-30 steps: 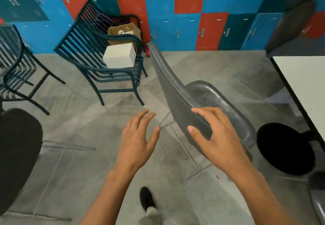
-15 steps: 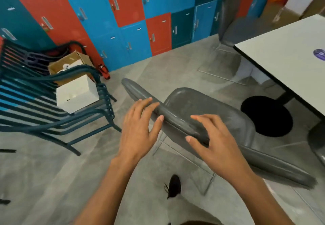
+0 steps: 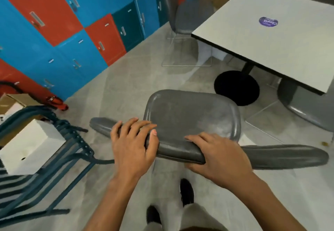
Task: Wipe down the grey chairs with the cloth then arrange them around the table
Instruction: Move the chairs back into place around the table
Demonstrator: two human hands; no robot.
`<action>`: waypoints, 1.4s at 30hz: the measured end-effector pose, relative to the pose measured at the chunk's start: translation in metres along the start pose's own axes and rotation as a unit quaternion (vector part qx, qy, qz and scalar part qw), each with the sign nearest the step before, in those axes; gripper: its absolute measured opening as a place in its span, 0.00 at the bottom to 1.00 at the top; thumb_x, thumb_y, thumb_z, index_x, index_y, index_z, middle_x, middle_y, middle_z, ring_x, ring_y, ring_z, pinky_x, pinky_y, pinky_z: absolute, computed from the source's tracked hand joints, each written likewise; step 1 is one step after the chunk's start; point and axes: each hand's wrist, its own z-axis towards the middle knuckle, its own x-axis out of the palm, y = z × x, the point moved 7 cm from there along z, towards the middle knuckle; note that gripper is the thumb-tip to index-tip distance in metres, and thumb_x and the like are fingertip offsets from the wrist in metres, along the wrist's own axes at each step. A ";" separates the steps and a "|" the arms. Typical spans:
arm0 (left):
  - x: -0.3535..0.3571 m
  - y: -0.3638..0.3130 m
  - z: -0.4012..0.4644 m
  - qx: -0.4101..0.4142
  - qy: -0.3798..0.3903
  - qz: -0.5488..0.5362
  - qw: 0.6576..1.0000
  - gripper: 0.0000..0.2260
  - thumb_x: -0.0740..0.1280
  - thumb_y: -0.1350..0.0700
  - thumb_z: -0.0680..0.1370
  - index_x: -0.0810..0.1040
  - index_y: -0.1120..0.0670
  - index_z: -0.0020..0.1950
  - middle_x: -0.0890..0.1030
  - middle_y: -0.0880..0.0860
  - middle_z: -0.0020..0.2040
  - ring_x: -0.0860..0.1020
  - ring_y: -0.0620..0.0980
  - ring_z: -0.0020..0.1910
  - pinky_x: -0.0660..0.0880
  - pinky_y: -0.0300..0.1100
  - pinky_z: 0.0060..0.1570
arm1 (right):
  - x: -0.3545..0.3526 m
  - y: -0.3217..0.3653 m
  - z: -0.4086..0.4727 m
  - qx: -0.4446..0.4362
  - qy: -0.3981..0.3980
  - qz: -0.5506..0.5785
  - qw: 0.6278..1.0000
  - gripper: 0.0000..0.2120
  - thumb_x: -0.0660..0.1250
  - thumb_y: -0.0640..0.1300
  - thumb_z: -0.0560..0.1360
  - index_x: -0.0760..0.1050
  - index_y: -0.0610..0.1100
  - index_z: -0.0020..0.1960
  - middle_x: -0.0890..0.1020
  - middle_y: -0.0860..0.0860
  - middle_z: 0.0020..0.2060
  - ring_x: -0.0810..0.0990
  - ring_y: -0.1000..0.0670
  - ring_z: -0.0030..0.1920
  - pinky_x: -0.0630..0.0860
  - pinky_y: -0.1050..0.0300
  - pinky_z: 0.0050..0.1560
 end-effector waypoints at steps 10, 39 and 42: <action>-0.004 0.003 -0.004 0.072 -0.001 -0.038 0.997 0.15 0.60 0.47 0.84 0.83 0.48 0.45 0.85 0.47 0.45 0.80 0.50 0.50 0.67 0.56 0.61 | -0.002 0.005 -0.010 0.160 -0.023 -0.093 0.983 0.41 0.63 0.79 0.65 0.68 0.60 0.73 0.78 0.59 0.65 0.78 0.51 0.64 0.71 0.52 0.58; -0.006 -0.030 0.014 0.061 0.044 0.018 0.997 0.22 0.57 0.49 0.81 0.82 0.57 0.34 0.80 0.57 0.31 0.76 0.59 0.29 0.75 0.49 0.39 | -0.013 -0.059 -0.048 0.210 -0.086 -0.160 0.961 0.51 0.45 0.91 0.49 0.76 0.47 0.39 0.77 0.52 0.31 0.77 0.48 0.36 0.71 0.48 0.52; -0.004 -0.029 0.017 0.066 0.055 0.018 0.996 0.22 0.57 0.48 0.81 0.81 0.57 0.34 0.80 0.56 0.31 0.76 0.59 0.29 0.76 0.49 0.36 | -0.013 -0.060 -0.046 0.213 -0.095 -0.165 0.958 0.52 0.44 0.92 0.49 0.76 0.47 0.38 0.77 0.52 0.30 0.77 0.47 0.35 0.73 0.48 0.50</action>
